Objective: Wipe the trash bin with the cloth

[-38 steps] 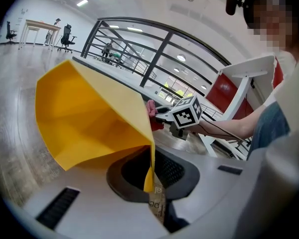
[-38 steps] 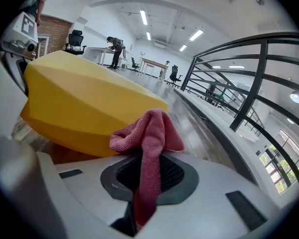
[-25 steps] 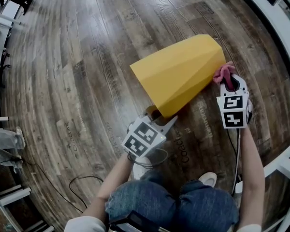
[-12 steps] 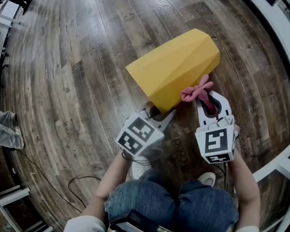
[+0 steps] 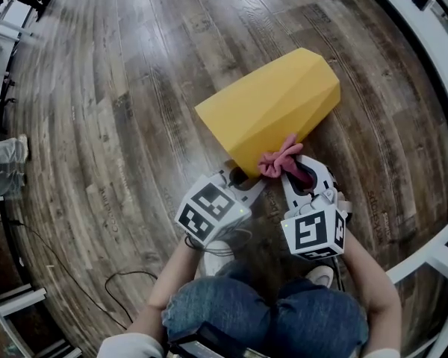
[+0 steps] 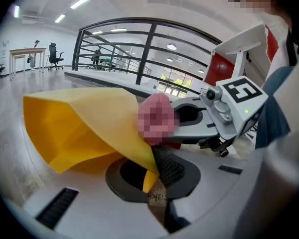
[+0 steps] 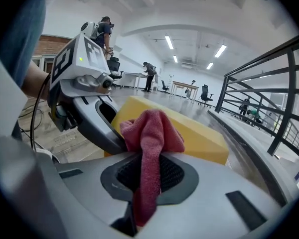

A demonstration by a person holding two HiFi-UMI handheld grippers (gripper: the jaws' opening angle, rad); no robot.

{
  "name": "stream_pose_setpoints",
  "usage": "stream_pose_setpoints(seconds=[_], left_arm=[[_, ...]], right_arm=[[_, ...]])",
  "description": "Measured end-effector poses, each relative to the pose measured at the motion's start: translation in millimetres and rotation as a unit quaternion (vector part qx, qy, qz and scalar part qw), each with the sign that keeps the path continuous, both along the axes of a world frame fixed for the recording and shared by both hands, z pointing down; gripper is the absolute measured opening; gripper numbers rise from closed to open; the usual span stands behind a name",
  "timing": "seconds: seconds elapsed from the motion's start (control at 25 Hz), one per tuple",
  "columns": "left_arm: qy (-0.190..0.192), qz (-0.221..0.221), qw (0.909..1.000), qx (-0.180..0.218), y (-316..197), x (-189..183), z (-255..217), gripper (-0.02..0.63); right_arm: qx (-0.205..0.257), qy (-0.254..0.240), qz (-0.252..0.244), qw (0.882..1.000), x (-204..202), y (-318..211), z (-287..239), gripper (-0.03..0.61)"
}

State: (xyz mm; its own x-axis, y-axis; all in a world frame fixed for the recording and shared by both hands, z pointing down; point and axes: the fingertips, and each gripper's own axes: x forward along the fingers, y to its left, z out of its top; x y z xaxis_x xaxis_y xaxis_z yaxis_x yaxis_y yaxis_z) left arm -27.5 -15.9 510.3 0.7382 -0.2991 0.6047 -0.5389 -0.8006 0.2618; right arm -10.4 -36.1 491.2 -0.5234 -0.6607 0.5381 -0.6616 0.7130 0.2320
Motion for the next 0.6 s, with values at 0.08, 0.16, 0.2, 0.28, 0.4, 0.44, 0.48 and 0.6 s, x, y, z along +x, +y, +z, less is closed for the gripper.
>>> stream_pose_setpoints(seconds=[0.08, 0.16, 0.2, 0.28, 0.4, 0.44, 0.48, 0.6], left_arm=[[0.001, 0.001, 1.0000, -0.001, 0, 0, 0, 0.026], [0.004, 0.003, 1.0000, -0.002, 1, 1, -1, 0.026], [0.005, 0.004, 1.0000, -0.002, 2, 1, -1, 0.026], [0.004, 0.005, 1.0000, -0.002, 3, 1, 0, 0.026], [0.004, 0.004, 1.0000, -0.003, 2, 0, 0, 0.026], [0.005, 0.004, 1.0000, -0.003, 2, 0, 0, 0.026], [0.006, 0.004, 1.0000, -0.003, 2, 0, 0, 0.026], [0.007, 0.005, 1.0000, -0.005, 2, -1, 0, 0.026]], right_arm=[[0.000, 0.010, 0.012, 1.000, 10, -8, 6, 0.051], [0.000, 0.024, 0.027, 0.999, 24, -18, 12, 0.051], [-0.002, 0.030, 0.036, 0.999, 31, -23, 15, 0.051], [-0.004, 0.042, 0.051, 0.998, 45, -35, 22, 0.051], [-0.001, 0.065, 0.071, 0.995, 66, -56, 30, 0.051], [0.000, 0.072, 0.078, 0.994, 72, -63, 32, 0.051], [0.001, 0.080, 0.084, 0.993, 79, -70, 34, 0.051], [0.005, 0.100, 0.103, 0.990, 98, -88, 39, 0.051]])
